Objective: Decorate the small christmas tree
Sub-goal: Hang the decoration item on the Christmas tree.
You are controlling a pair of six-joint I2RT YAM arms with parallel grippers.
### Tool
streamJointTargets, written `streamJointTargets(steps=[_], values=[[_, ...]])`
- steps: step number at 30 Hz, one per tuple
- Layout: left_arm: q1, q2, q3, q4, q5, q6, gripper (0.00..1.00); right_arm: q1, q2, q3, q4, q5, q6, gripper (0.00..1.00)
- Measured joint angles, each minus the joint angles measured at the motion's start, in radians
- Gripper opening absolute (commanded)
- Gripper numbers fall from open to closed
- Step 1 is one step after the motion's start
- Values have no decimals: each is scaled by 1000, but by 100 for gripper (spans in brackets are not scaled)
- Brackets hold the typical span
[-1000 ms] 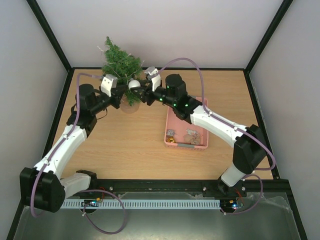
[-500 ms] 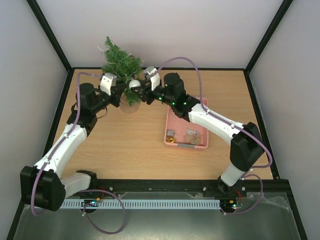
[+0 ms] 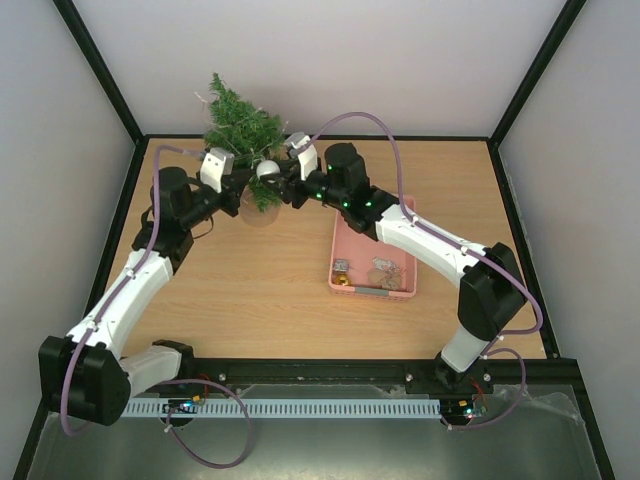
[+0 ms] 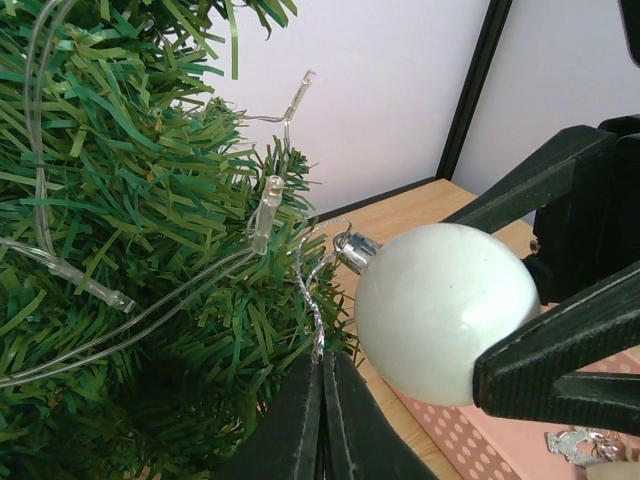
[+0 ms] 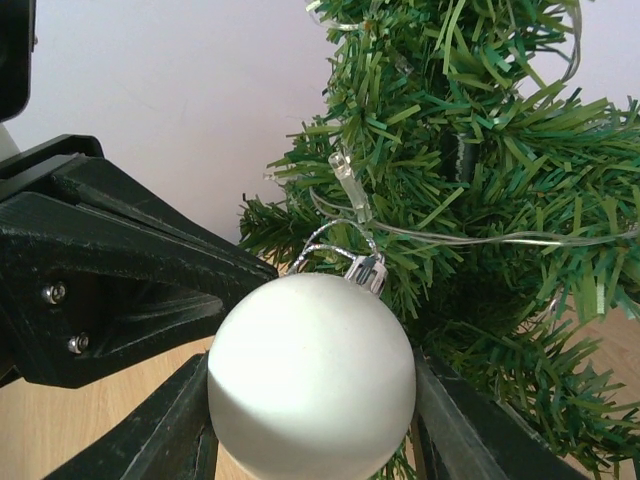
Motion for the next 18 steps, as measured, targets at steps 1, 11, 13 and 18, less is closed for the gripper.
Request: streamJointTargets(steps=[1, 11, 13, 18], values=[[0, -1, 0, -2, 1, 0, 2, 0, 0, 0, -3, -1, -1, 42], [0, -25, 0, -45, 4, 19, 2, 0, 7, 6, -21, -17, -1, 42], [0, -27, 0, -48, 4, 21, 2, 0, 7, 6, -21, -20, -1, 42], [0, -28, 0, -53, 3, 26, 2, 0, 8, 6, -21, -29, 0, 42]])
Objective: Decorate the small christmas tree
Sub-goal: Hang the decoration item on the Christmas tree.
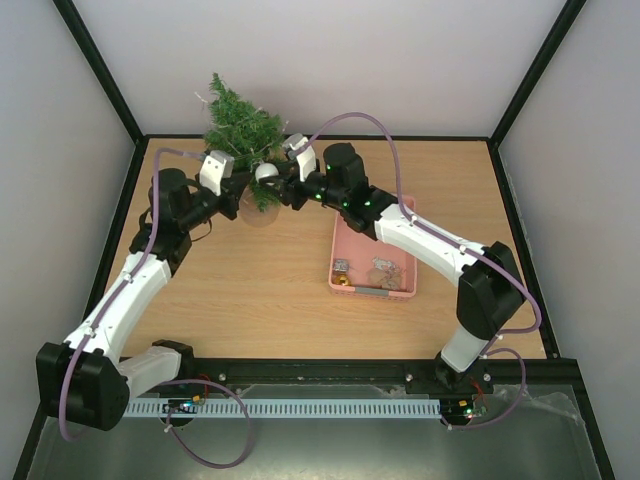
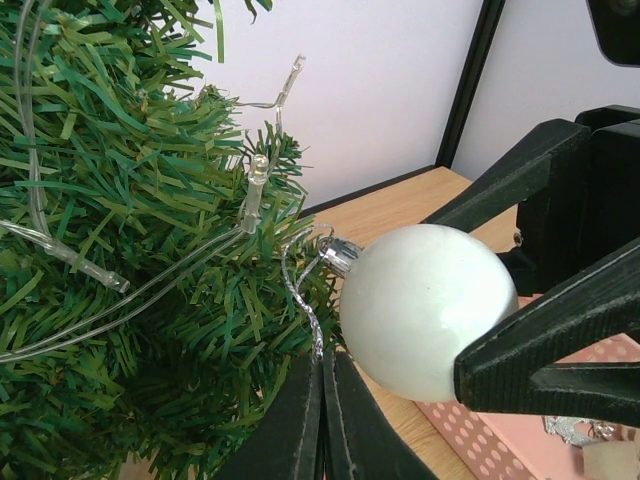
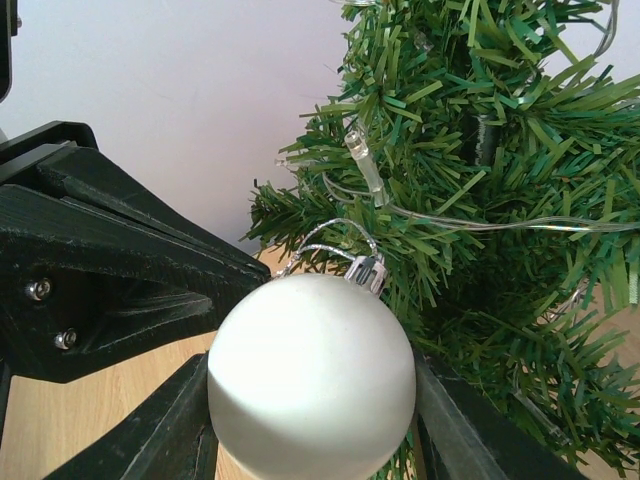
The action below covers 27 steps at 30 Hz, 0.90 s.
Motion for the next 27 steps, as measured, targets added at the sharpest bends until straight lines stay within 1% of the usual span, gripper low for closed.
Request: streamJointTargets(steps=[27], values=[[0, 71, 3, 39, -10, 16, 2, -5, 37, 23, -8, 24, -15, 42]])
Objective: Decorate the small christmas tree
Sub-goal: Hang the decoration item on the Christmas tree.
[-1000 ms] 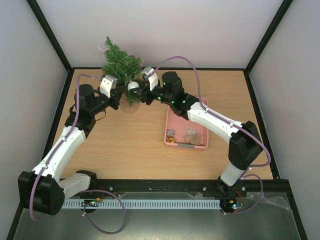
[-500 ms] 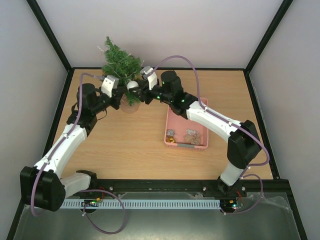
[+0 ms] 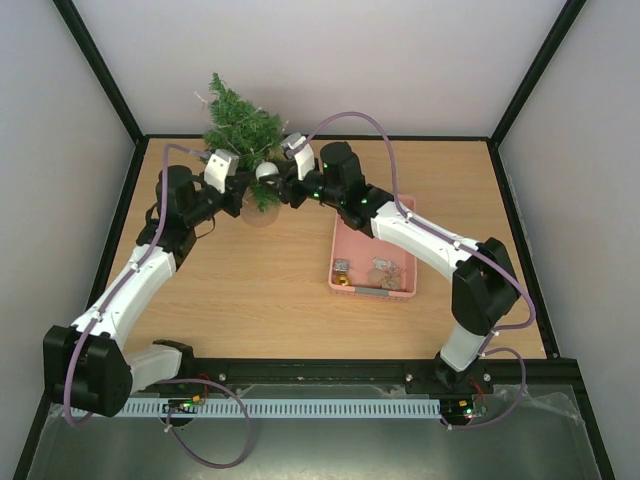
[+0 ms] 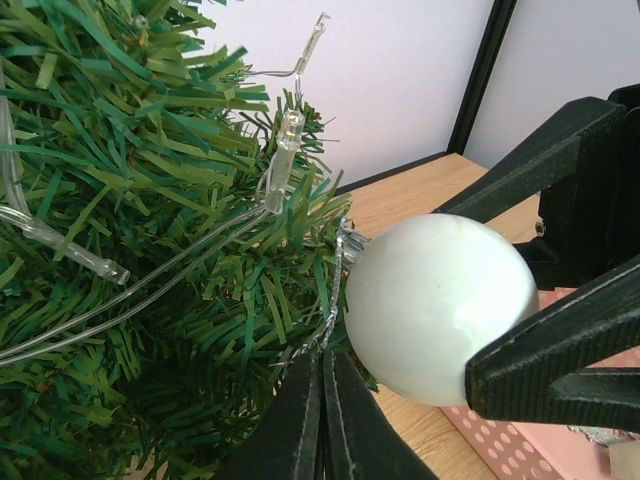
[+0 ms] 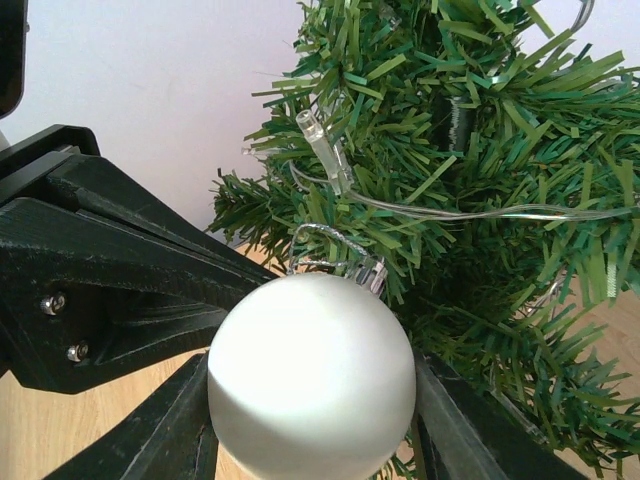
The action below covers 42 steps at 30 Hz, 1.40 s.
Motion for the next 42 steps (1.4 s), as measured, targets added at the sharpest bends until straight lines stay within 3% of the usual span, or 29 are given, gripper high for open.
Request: streamJointTargets(steps=[42], values=[[11, -71, 34, -24, -77, -41, 2, -6, 0, 2, -12, -21, 1, 42]])
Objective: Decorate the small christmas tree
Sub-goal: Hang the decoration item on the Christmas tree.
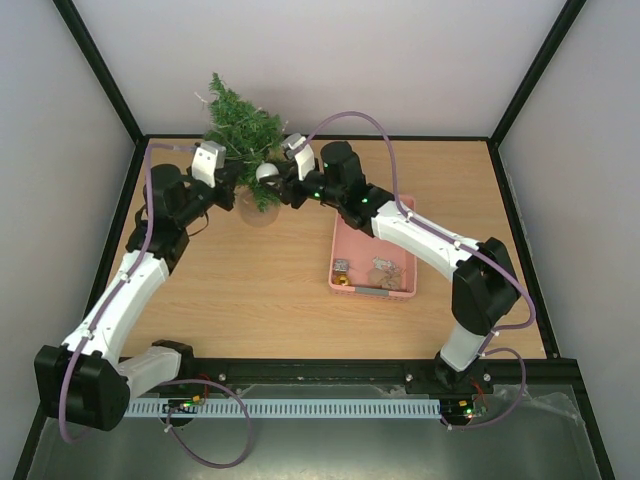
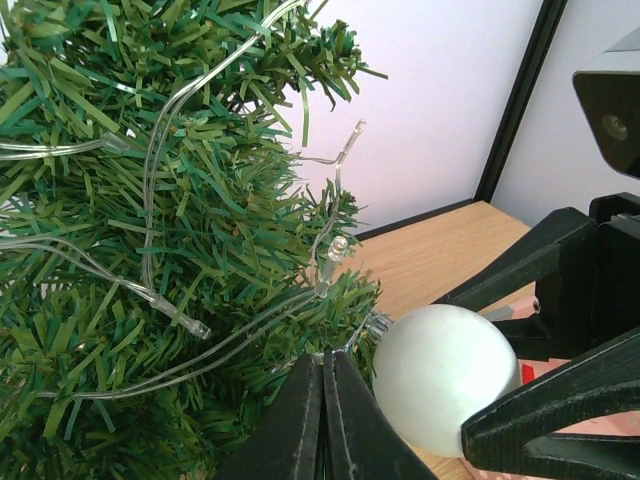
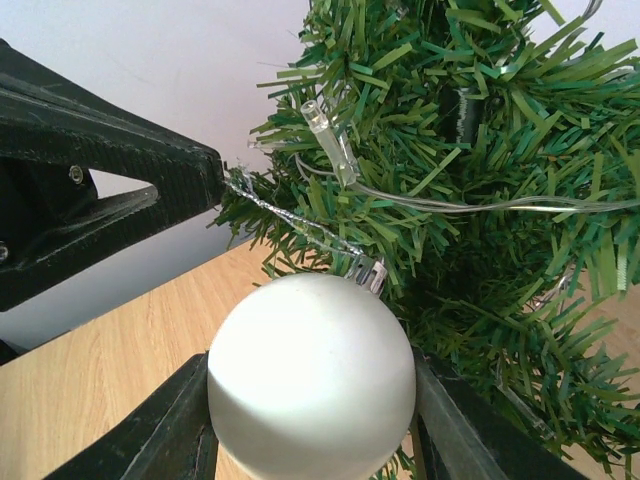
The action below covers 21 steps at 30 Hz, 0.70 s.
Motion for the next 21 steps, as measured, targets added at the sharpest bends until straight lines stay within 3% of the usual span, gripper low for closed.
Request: streamJointTargets(steps=[21], values=[[2, 69, 8, 19, 6, -10, 2, 0, 0, 3, -2, 1, -1, 42]])
